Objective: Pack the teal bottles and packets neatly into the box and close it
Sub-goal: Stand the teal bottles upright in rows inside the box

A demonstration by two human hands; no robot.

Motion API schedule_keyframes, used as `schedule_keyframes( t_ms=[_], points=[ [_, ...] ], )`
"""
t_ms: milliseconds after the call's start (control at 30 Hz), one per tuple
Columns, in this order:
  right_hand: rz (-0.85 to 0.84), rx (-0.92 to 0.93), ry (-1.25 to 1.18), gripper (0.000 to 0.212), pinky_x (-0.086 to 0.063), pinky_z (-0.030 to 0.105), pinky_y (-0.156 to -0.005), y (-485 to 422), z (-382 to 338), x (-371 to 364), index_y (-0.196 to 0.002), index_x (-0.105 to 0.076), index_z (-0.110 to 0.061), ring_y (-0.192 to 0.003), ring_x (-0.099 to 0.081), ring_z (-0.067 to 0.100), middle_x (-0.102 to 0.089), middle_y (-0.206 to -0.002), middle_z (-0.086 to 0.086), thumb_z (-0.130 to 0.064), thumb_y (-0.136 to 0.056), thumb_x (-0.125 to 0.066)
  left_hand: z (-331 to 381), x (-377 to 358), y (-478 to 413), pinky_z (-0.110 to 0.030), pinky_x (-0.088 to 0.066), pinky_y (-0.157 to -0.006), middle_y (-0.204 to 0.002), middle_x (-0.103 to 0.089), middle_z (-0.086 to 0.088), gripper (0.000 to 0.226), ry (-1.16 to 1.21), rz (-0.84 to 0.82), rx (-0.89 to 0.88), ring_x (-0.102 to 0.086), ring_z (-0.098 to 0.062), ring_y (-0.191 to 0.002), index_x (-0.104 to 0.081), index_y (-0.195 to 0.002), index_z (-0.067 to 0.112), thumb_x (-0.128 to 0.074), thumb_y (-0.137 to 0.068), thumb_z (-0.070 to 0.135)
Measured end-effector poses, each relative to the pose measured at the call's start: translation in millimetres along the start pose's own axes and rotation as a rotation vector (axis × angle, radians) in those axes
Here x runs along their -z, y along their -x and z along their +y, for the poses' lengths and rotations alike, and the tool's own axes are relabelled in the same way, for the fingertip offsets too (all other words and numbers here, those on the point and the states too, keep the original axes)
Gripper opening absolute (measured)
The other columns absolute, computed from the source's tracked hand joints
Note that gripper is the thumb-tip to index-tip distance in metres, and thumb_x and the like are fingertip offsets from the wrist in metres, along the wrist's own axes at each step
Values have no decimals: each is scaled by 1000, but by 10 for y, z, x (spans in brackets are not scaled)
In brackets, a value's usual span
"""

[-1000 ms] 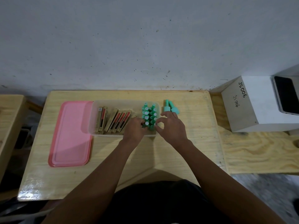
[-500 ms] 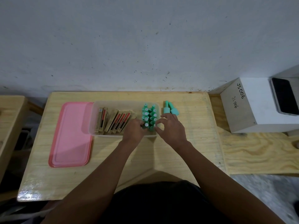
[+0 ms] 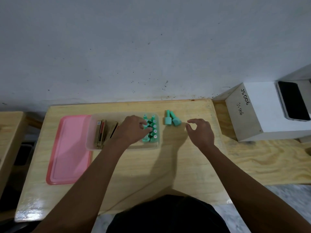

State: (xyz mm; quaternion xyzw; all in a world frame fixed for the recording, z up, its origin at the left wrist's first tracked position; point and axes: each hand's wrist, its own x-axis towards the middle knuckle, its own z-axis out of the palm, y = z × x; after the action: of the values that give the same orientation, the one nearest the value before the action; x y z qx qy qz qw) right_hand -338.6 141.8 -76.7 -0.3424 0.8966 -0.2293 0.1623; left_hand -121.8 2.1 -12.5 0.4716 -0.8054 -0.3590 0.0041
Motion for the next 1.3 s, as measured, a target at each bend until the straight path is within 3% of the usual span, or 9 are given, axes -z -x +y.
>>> schedule_keyframes(
  t_ms=[100,267,500,667,833,1000,1067,1167,1300],
  points=[
    [-54,-27,-7,25,-52,38,-83,-218,41,-44,-108,-71,-27,-111,-56,20,-66,-120,-2,-41,-90,-60,380,-112,-158,-25,-50,-74,-102,-70,-2,32,91,19,-50,-64,-12,-83,-70,-110,16,-69,-83,33],
    [-263,35,63,37,-53,40,-85,-497,-83,-254,-118,-67,-27,-110,-58,25,-66,-117,1,-46,-86,-61,835,-648,-492,-33,-49,-83,-111,-65,-13,28,5,-108,-88,-63,-29,-99,-65,-114,7,-53,-88,8],
    [-346,212,187,31,-55,38,-68,-701,64,-382,-106,-63,-22,-91,-63,26,-66,-96,2,-36,-79,-63,957,-1190,-888,-39,-45,-85,-129,-42,-16,44,-273,-125,251,-50,-33,-113,-45,-128,5,-57,-87,11],
    [-355,167,129,32,-54,36,-69,-754,306,-242,-112,-63,-18,-87,-61,22,-63,-98,2,-34,-84,-62,888,-1324,-1081,-42,-45,-87,-134,-40,-15,49,-287,-81,310,-45,-33,-121,-40,-130,5,-58,-86,14],
    [-386,49,-119,36,-47,26,-65,-781,444,-122,-121,-61,-17,-86,-59,14,-65,-106,1,-32,-89,-63,797,-1390,-1185,-45,-46,-87,-132,-43,-16,42,-230,15,287,-50,-35,-116,-43,-127,6,-56,-91,22],
    [-392,-2,-366,38,-43,18,-73,-750,446,-51,-129,-56,-11,-91,-55,9,-63,-116,5,-27,-95,-59,719,-1380,-1187,-36,-45,-71,-117,-55,-14,44,-57,86,259,-57,-33,-100,-45,-120,11,-60,-80,3],
    [-421,-59,-426,38,-41,15,-66,-730,413,-26,-132,-50,-10,-87,-54,7,-59,-115,4,-27,-99,-51,703,-1358,-1175,-36,-46,-71,-113,-59,-16,45,-6,100,255,-59,-34,-99,-46,-118,9,-61,-76,1],
    [-448,-173,-525,37,-44,21,-63,-684,342,15,-133,-44,-12,-79,-52,5,-56,-102,-2,-32,-103,-39,728,-1322,-1141,-33,-47,-74,-113,-62,-17,49,90,96,251,-60,-33,-98,-52,-120,8,-68,-74,6],
    [-422,-176,-638,30,-50,38,-70,-584,276,70,-124,-43,-17,-77,-53,13,-54,-89,-1,-37,-102,-42,845,-1220,-1052,-31,-49,-73,-109,-64,-14,51,366,76,263,-61,-25,-89,-56,-125,8,-71,-76,11]
  ],
)
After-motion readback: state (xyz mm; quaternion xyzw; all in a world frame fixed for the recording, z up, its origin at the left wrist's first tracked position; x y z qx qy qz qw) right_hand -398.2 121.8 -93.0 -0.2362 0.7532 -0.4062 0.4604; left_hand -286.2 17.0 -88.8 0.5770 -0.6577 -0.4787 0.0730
